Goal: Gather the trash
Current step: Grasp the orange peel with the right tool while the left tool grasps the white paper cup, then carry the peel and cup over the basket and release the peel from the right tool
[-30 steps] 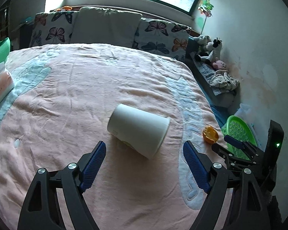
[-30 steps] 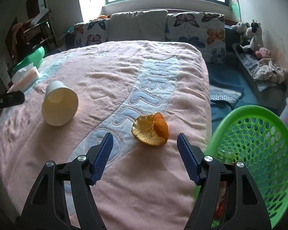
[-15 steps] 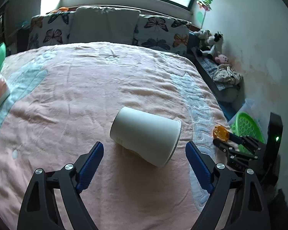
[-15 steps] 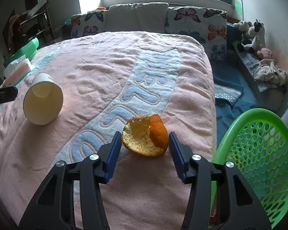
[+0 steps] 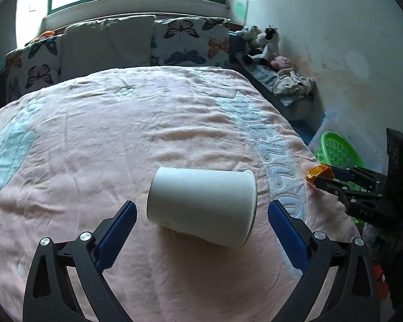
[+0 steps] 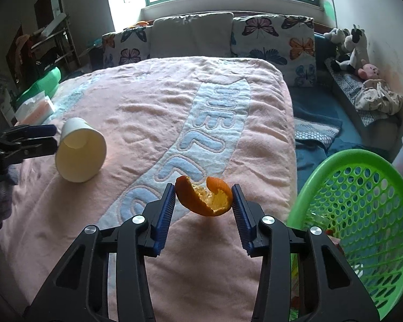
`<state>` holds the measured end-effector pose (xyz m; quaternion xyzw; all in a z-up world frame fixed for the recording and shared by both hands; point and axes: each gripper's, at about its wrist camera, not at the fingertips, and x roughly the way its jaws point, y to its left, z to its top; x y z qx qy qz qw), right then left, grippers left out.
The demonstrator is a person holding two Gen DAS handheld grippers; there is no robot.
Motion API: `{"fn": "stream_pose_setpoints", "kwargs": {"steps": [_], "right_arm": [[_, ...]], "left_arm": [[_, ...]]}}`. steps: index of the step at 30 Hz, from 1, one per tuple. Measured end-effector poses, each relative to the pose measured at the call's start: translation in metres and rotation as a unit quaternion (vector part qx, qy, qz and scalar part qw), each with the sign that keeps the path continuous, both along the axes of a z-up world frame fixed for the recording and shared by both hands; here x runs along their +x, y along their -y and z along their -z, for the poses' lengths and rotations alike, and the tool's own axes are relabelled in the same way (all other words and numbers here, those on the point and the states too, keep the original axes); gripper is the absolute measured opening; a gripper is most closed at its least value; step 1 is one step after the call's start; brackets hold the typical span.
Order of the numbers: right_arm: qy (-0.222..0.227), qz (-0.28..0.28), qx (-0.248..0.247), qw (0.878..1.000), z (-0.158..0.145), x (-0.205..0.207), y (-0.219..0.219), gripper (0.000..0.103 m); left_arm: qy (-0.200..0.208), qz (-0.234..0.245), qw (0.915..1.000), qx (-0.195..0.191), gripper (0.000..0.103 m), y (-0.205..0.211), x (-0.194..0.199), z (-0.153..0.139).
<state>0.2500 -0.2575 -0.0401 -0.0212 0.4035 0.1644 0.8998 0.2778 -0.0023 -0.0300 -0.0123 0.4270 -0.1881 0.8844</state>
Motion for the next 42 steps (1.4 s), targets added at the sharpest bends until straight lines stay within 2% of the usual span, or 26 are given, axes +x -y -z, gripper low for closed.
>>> {"fn": "stream_pose_setpoints", "kwargs": {"steps": [6,13,15,18,24,27,29,34,36,38,42], "right_arm": [[0.007,0.004,0.012,1.000,-0.009,-0.013,0.002,0.044],[0.007,0.008,0.015,1.000,-0.011,-0.023,0.002,0.044],[0.007,0.010,0.020,1.000,-0.011,-0.027,0.003,0.044],[0.007,0.014,0.024,1.000,-0.012,-0.031,0.005,0.044],[0.014,0.023,0.033,0.999,-0.018,-0.042,0.013,0.042],[0.018,0.027,0.036,0.999,-0.022,-0.049,0.018,0.041],[0.021,0.029,0.033,0.999,-0.024,-0.054,0.020,0.036],[0.017,0.031,0.034,0.999,-0.024,-0.062,0.025,0.037],[0.011,0.031,0.032,0.999,-0.020,-0.064,0.025,0.043],[0.007,0.028,0.029,0.999,-0.015,-0.063,0.024,0.055],[-0.003,0.025,0.017,1.000,-0.004,-0.060,0.020,0.060]], "left_arm": [[-0.002,0.036,0.9993,-0.003,0.095,0.002,0.006,0.007],[0.007,0.049,0.9988,-0.001,0.095,0.006,0.009,0.009],[0.014,0.048,0.9988,0.000,0.094,0.006,0.007,0.008],[0.021,0.042,0.9989,0.009,0.082,0.008,0.005,0.007],[0.022,0.023,0.9995,0.001,0.082,0.011,-0.003,-0.001],[0.031,0.024,0.9992,-0.003,0.082,0.018,-0.012,-0.009],[0.038,0.027,0.9989,-0.007,0.082,0.023,-0.017,-0.015],[0.047,0.026,0.9985,-0.011,0.082,0.031,-0.025,-0.026],[0.048,0.026,0.9985,-0.013,0.082,0.032,-0.027,-0.029],[0.049,0.025,0.9984,-0.012,0.082,0.033,-0.029,-0.030],[0.048,0.025,0.9985,-0.011,0.082,0.031,-0.032,-0.029]]}}
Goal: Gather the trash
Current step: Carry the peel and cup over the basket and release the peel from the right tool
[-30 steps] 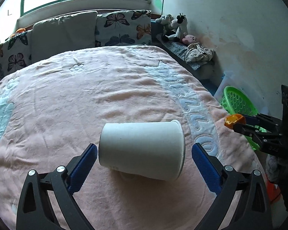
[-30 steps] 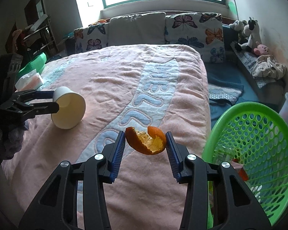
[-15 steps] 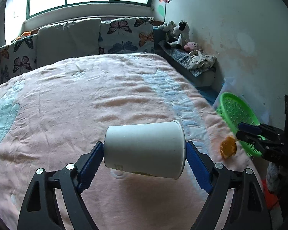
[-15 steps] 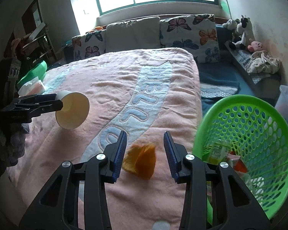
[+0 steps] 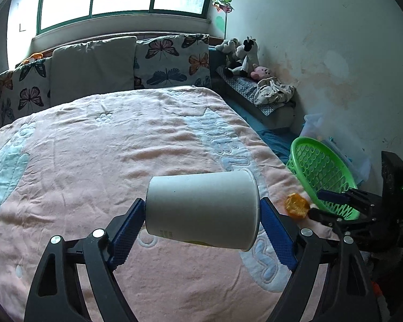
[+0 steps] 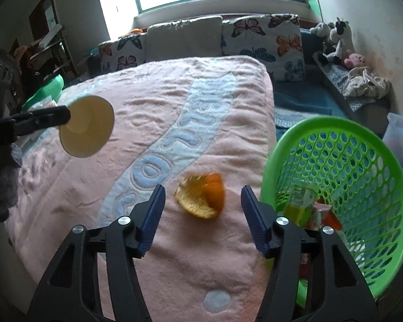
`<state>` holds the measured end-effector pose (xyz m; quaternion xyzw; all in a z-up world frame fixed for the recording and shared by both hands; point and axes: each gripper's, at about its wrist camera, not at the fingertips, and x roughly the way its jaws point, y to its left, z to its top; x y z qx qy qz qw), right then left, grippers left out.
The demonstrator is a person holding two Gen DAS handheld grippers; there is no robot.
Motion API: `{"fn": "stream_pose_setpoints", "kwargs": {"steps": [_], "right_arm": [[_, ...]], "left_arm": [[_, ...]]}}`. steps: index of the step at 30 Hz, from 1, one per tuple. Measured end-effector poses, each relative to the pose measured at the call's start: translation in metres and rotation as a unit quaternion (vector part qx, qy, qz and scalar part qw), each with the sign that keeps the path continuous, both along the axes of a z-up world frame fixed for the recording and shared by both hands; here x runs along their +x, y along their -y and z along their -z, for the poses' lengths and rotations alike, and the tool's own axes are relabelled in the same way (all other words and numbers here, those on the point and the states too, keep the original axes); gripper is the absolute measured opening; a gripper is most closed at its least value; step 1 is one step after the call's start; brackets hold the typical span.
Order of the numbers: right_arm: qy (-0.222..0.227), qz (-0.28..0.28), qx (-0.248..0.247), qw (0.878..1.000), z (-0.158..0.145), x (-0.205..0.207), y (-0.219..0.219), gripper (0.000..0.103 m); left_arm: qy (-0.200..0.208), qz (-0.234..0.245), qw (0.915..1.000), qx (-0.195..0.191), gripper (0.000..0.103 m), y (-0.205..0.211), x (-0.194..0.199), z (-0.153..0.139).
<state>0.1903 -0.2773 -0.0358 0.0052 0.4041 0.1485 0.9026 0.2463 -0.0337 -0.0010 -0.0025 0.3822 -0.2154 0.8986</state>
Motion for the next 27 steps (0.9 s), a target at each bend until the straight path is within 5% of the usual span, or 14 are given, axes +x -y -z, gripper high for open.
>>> {"fn": "stream_pose_setpoints", "kwargs": {"steps": [11,17,27], "right_arm": [[-0.018,-0.009,-0.034,0.999,0.026,0.012,-0.017,0.060],[-0.013,-0.004,-0.034,0.999,0.026,0.011,-0.014,0.041],[0.007,0.024,-0.013,1.000,0.005,-0.014,0.010,0.037]], "left_arm": [[-0.009,-0.004,0.9999,-0.006,0.082,-0.003,0.003,0.006],[-0.007,0.001,1.0000,-0.006,0.082,0.004,0.002,0.003],[0.001,0.034,0.9994,-0.005,0.082,0.041,-0.010,-0.009]]}}
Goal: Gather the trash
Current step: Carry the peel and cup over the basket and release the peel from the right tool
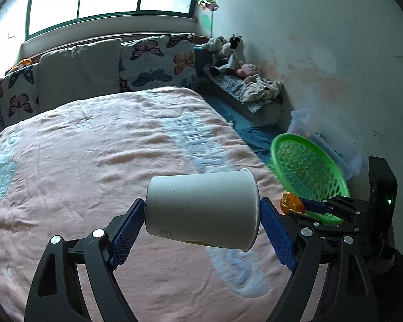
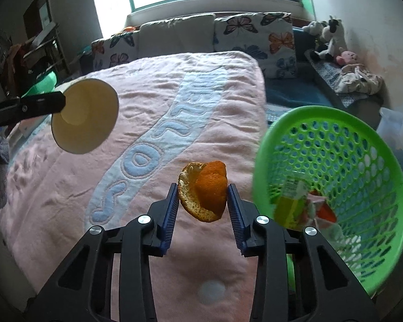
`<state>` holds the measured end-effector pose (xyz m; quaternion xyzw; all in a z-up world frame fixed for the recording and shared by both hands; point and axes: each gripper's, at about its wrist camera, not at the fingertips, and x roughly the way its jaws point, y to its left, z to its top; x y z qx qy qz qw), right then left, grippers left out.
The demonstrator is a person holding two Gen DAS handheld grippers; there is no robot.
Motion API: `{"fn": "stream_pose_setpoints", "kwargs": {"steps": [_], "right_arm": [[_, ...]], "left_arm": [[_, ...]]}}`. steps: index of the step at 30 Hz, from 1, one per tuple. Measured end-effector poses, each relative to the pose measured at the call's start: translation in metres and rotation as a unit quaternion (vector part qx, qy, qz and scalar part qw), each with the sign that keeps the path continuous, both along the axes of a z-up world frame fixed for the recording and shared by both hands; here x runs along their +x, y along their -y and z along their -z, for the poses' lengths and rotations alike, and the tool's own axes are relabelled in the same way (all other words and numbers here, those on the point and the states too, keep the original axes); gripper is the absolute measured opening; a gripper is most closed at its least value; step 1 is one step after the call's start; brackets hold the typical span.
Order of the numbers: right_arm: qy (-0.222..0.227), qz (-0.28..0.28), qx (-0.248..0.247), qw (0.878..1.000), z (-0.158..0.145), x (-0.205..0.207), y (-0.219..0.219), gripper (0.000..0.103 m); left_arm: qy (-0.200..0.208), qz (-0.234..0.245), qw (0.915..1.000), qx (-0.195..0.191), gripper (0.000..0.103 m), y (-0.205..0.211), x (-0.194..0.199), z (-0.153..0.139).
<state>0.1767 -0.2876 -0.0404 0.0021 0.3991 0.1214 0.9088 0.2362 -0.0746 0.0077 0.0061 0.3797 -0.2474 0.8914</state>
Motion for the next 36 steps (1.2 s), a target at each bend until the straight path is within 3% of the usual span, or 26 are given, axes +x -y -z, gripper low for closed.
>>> {"fn": "stream_pose_setpoints", "kwargs": {"steps": [10,21,27,30,36], "right_arm": [[0.014,0.059,0.005,0.998,-0.014,-0.023,0.055,0.037],[0.004,0.134,0.010,0.991,-0.006,-0.032,0.126,0.038],[-0.005,0.168,0.014,0.986,0.001,-0.030,0.156,0.040],[-0.003,0.179,0.022,0.984,0.003,-0.032,0.165,0.049],[0.005,0.184,0.029,0.982,-0.002,-0.039,0.171,0.051]], "left_arm": [[-0.001,0.045,0.9990,-0.007,0.082,0.059,-0.008,-0.009],[-0.005,0.078,0.9969,0.002,0.082,0.119,-0.009,-0.014],[-0.007,0.087,0.9961,0.009,0.082,0.140,-0.008,-0.016],[-0.013,0.092,0.9956,0.009,0.082,0.151,-0.007,-0.015],[-0.015,0.105,0.9942,0.017,0.082,0.173,-0.006,-0.015]]}}
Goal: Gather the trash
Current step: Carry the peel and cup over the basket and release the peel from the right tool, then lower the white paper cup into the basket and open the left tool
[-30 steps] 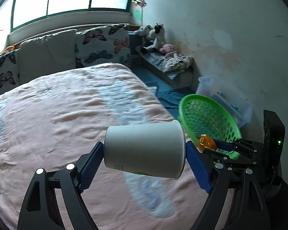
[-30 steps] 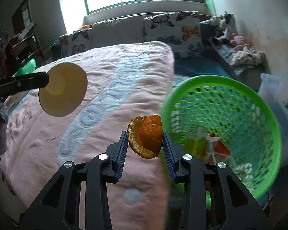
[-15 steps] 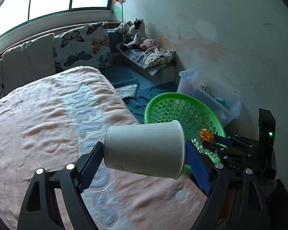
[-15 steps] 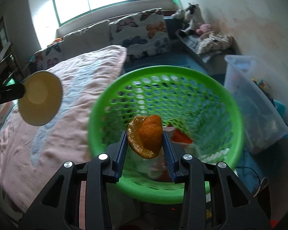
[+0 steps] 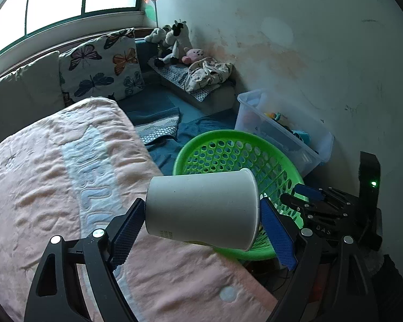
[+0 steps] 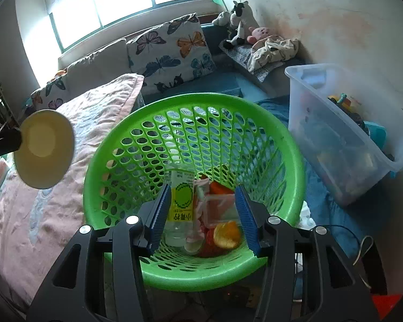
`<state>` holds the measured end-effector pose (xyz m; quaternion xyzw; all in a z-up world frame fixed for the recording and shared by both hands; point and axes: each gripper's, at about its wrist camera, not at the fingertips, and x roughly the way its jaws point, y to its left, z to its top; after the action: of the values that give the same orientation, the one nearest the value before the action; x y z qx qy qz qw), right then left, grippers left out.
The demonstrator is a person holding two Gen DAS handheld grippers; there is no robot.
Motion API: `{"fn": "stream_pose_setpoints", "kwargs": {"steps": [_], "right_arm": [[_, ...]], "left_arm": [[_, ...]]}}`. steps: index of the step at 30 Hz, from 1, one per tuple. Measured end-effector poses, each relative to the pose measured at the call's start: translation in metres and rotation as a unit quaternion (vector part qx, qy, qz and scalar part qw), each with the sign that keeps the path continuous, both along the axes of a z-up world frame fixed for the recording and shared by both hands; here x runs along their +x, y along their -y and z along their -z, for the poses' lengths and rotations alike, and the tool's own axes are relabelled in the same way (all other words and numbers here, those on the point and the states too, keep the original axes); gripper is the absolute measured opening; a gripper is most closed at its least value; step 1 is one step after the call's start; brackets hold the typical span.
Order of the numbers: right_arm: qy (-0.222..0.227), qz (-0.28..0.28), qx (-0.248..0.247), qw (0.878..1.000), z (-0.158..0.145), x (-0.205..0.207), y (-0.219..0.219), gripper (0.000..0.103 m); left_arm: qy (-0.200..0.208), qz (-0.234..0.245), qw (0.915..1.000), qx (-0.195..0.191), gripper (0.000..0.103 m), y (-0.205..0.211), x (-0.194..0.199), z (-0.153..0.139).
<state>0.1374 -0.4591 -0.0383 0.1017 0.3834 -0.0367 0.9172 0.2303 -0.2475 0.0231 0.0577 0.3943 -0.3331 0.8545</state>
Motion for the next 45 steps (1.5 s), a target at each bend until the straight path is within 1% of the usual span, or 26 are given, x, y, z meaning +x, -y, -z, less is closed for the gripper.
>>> {"fn": "stream_pose_setpoints", "kwargs": {"steps": [5,8,12,25,30,35,40,45], "right_arm": [[0.012,-0.002,0.000,1.000,-0.007,-0.014,0.001,0.051],[0.020,-0.001,0.002,1.000,-0.011,-0.022,0.001,0.054],[0.028,0.000,0.007,1.000,-0.016,-0.030,0.001,0.054],[0.030,-0.005,0.020,0.999,-0.014,-0.039,-0.004,0.056],[0.032,-0.005,0.023,0.999,-0.015,-0.043,-0.008,0.056],[0.034,-0.006,0.029,0.999,-0.016,-0.048,-0.010,0.056],[0.038,-0.013,0.032,0.999,-0.020,-0.053,-0.021,0.056],[0.043,-0.017,0.037,0.998,-0.025,-0.059,-0.033,0.059]], "left_arm": [[-0.006,0.012,0.9999,0.008,0.082,0.021,0.002,0.006],[-0.011,0.018,0.9997,0.013,0.082,0.034,0.003,0.011],[-0.015,0.024,0.9992,0.028,0.082,0.049,0.003,0.021],[-0.034,0.022,0.9983,0.042,0.082,0.069,0.004,0.038],[-0.033,0.023,0.9985,0.036,0.086,0.068,0.002,0.039],[-0.033,0.020,0.9989,0.027,0.087,0.061,-0.002,0.037],[-0.030,0.009,0.9994,0.017,0.088,0.043,-0.009,0.031],[-0.016,-0.010,0.9997,0.018,0.089,0.020,-0.019,0.023]]}}
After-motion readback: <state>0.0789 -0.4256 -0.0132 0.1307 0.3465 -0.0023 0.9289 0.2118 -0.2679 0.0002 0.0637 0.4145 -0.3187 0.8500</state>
